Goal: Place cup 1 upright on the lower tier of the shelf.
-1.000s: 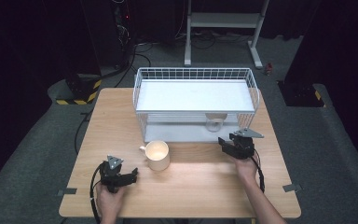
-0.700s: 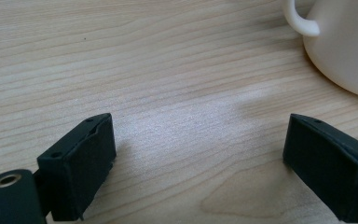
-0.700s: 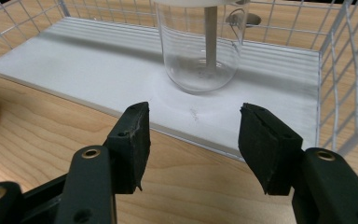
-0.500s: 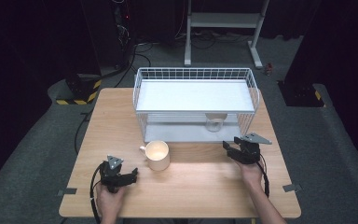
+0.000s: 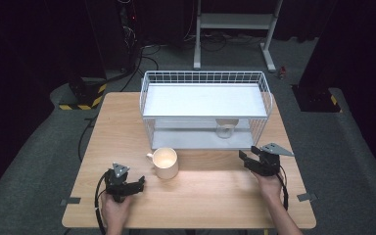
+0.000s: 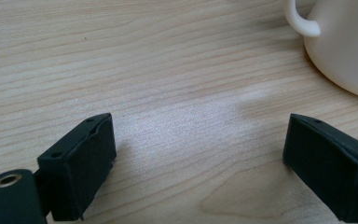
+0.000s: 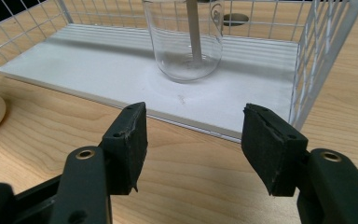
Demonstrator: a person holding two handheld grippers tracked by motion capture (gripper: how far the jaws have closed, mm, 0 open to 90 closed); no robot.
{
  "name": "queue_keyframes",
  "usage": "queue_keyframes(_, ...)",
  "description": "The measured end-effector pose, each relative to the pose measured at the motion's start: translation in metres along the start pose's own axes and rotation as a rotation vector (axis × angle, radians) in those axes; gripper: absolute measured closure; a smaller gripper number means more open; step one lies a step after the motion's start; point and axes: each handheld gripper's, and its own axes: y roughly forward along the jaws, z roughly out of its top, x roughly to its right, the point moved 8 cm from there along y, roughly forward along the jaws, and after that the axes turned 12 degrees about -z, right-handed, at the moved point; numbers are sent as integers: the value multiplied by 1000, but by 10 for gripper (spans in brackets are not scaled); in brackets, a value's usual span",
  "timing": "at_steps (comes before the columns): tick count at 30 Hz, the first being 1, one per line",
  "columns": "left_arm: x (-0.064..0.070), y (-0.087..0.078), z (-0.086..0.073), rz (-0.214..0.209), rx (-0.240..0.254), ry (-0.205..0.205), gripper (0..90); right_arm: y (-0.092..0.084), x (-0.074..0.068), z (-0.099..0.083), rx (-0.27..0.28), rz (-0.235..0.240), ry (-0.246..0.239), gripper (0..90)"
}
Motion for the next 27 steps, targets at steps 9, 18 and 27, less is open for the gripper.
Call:
queue_keyframes(9,0,0,0,1,2,0,95,-10,6,-2,12,-6,9,400)
queue_keyframes(18,0,0,0,-2,4,0,96,-17,8,-10,9,-7,21,392)
queue_keyframes(27,0,0,0,-2,4,0,98,-22,8,-21,3,-4,1,386)
